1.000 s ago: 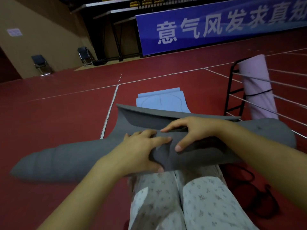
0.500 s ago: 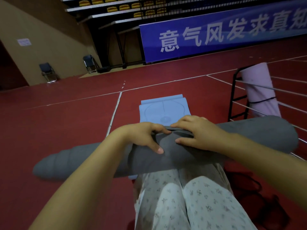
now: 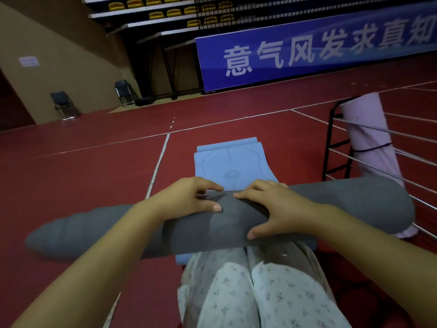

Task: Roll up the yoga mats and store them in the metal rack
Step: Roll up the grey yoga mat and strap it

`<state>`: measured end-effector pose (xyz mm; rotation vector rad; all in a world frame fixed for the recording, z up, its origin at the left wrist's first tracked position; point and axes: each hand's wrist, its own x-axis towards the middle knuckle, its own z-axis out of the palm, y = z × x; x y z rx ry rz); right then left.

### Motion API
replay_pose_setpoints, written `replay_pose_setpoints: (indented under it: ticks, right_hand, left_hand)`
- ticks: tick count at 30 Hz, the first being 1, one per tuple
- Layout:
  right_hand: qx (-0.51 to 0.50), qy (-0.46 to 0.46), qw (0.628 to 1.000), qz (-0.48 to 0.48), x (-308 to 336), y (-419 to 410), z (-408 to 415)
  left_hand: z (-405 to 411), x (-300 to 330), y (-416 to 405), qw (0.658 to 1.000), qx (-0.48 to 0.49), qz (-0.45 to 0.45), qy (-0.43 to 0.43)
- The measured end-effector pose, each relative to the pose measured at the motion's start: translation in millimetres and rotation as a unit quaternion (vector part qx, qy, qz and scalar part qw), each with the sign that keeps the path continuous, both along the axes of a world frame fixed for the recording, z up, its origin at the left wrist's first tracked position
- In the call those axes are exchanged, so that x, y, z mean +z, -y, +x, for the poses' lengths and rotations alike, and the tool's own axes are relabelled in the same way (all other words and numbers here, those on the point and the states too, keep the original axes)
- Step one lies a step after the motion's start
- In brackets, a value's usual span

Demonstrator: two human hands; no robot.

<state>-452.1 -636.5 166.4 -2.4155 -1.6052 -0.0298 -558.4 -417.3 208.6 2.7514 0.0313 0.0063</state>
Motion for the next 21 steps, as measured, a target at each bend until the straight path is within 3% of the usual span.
replay_pose_setpoints:
  ticks: [2, 4, 8, 11, 21]
  right_hand:
    - [0.005, -0.020, 1.000, -0.007, 1.5, -4.1, 9.0]
    - [0.011, -0.036, 0.999, -0.017, 4.2, -8.1, 16.8]
    - [0.013, -0.043, 0.997, -0.059, 9.8, -14.8, 25.7]
    - [0.003, 0.013, 0.995, -0.104, 5.7, -21.4, 22.2]
    - [-0.007, 0.126, 0.984, -0.122, 25.5, -14.5, 0.8]
  left_hand:
    - [-16.0, -13.6, 4.6, 0.984, -0.023, 0.136, 0.112]
    - [-29.0, -26.6, 6.7, 0.967, -0.015, 0.193, 0.164]
    - [-35.5, -45.4, 2.2, 0.961, 0.011, 0.265, 0.077]
    - [-28.6, -57.8, 1.2, 0.934, -0.005, 0.348, 0.083]
    - [-39.1, -34.4, 9.8, 0.911, -0.019, 0.370, 0.181]
